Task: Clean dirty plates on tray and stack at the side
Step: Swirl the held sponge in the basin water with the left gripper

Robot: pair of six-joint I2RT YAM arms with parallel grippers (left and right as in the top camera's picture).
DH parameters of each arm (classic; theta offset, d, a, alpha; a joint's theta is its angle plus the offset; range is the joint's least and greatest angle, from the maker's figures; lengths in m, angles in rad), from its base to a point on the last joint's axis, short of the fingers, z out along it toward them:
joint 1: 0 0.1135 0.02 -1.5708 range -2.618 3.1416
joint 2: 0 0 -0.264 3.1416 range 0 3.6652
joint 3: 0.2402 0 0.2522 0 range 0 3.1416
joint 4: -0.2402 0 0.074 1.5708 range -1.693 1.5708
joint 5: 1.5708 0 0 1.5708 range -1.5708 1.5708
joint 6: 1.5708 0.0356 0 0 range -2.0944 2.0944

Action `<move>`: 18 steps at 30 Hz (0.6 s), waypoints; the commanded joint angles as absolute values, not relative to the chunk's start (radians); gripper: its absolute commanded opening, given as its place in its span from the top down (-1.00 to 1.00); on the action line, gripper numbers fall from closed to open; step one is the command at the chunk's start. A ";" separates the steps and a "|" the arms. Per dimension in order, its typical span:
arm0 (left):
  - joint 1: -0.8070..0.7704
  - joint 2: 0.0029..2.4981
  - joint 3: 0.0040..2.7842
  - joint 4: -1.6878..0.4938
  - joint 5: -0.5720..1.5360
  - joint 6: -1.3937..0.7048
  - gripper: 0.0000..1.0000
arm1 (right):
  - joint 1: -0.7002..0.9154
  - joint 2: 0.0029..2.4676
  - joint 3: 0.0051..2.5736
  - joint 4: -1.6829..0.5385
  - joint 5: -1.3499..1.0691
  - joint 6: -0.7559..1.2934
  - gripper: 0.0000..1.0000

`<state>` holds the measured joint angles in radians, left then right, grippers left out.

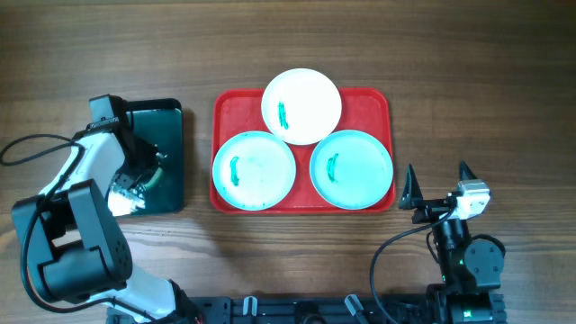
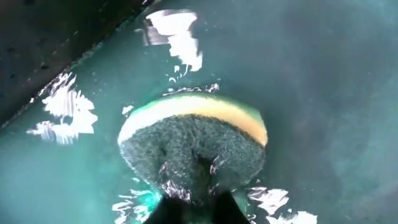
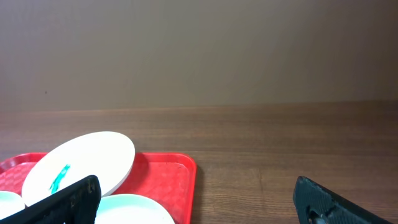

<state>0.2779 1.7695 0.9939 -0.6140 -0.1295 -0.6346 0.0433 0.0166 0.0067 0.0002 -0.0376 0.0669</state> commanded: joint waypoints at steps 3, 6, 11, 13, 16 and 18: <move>0.279 1.783 0.995 -0.585 -0.125 -0.640 -0.91 | 0.048 0.014 0.005 0.002 -0.054 0.080 -0.99; 0.279 1.783 0.995 -0.533 -0.125 -0.640 -1.00 | 0.048 0.014 0.005 0.002 -0.054 0.080 -0.99; 0.279 1.784 0.993 -0.485 -0.125 -0.636 -0.56 | 0.048 0.014 0.005 0.002 -0.054 0.080 -1.00; 0.279 1.784 0.985 -0.481 -0.126 -0.636 -0.18 | 0.048 0.014 0.005 0.002 -0.054 0.080 -0.99; 0.279 1.801 0.979 -0.484 -0.151 -0.636 0.81 | 0.048 0.014 0.005 0.002 -0.054 0.080 -1.00; 0.279 1.818 0.979 -0.490 -0.150 -0.637 0.80 | 0.048 0.014 0.005 0.002 -0.054 0.080 -1.00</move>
<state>0.2779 1.7771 0.9913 -0.4847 -0.1341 -0.6346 0.0433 0.0166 0.0067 0.0002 -0.0376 0.0669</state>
